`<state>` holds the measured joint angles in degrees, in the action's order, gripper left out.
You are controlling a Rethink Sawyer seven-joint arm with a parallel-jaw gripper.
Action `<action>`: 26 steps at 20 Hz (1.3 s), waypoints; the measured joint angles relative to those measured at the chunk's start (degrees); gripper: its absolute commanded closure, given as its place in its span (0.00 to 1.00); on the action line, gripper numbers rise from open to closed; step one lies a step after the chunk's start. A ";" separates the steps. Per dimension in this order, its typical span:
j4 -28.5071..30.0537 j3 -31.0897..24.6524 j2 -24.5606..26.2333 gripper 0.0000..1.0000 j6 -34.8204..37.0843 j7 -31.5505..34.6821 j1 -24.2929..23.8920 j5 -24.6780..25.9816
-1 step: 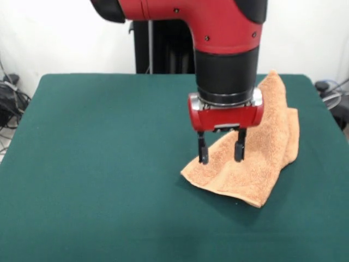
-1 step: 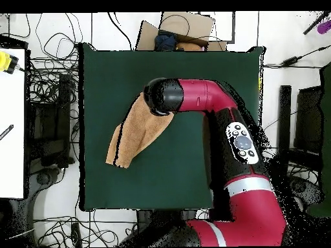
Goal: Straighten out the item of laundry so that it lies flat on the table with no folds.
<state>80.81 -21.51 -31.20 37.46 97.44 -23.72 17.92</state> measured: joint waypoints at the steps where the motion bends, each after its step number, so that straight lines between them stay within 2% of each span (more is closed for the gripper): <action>1: 0.29 -0.10 0.20 0.00 -0.80 0.00 -0.15 0.49; 5: 1.63 -1.07 0.63 0.00 -2.91 0.00 -0.91 2.43; 15: 4.91 -1.84 0.39 0.00 -2.89 0.00 -1.19 3.45; 21: 4.94 -1.85 1.55 0.00 -2.95 0.00 -0.12 7.68; 26: 4.71 -1.85 4.39 0.00 -4.07 0.00 0.10 11.56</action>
<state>85.52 -23.36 -26.81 33.38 97.44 -23.61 29.49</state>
